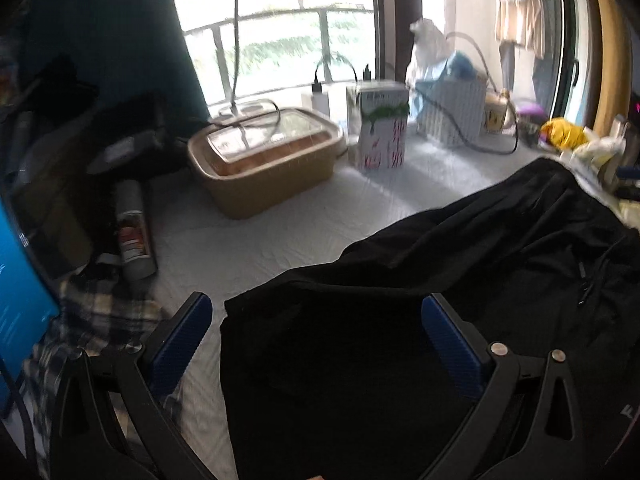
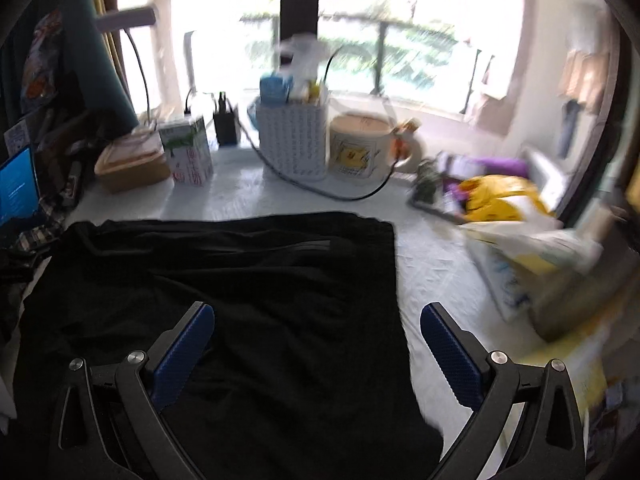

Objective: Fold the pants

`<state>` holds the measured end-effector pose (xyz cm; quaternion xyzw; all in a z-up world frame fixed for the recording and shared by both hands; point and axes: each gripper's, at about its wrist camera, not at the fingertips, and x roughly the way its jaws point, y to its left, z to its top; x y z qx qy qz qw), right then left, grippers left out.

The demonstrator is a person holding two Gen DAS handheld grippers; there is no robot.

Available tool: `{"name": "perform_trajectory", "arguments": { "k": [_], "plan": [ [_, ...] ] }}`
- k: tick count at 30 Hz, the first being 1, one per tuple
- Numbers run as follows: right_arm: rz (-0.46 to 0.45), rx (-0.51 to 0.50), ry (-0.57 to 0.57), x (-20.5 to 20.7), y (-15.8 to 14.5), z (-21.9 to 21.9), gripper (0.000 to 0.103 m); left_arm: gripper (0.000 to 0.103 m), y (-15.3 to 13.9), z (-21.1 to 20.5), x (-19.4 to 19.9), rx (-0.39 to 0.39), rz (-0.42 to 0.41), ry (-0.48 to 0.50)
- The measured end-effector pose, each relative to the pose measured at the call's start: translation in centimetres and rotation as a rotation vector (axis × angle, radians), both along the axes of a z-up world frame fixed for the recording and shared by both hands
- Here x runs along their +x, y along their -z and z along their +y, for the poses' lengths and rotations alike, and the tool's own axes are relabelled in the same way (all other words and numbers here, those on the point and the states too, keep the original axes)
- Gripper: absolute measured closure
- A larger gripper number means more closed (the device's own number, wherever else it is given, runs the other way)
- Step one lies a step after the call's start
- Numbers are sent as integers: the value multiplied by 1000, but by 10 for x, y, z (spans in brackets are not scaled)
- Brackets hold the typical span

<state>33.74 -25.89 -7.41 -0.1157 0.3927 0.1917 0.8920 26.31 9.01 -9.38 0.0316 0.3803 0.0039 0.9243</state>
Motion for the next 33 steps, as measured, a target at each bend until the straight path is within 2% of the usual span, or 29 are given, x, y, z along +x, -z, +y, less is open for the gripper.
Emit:
{"name": "perform_trajectory", "arguments": {
  "k": [3,5,8,11,13,15,16,17,18,19,20,23,24,28,33],
  "plan": [
    [22,-14,-6,35,2,-5,0,0,13,4,15,14,53,14],
    [77,1,-15,63,7,-12,0,0,19,5,21,17,87,19],
    [147,21,-19,94,17,-20,1,10,33,5,37,36,153,14],
    [165,0,-21,118,26,-20,6,12,35,12,43,-20,165,13],
    [172,-17,-24,128,33,-16,9,19,34,18,48,-60,163,10],
    [193,-21,-35,135,41,-10,23,43,32,22,51,-68,143,2],
    [200,-20,-46,136,44,-7,27,51,30,23,53,-73,134,3],
    [211,-20,-68,136,48,-1,41,73,29,23,56,-99,133,22],
    [213,-30,-77,137,52,4,53,85,29,23,59,-117,128,38],
    [202,-50,-76,135,53,8,56,89,28,20,61,-114,128,47],
    [175,-82,-72,133,53,11,65,96,28,17,61,-100,124,54],
    [76,-129,-63,122,43,19,75,99,25,10,62,-52,98,61],
    [30,-157,-50,119,38,21,100,99,24,10,63,-49,88,60],
    [-118,-194,12,113,17,23,99,99,14,10,79,-31,38,61],
    [-228,-259,92,126,6,28,99,99,-14,-1,114,22,-70,63]
  ]
}}
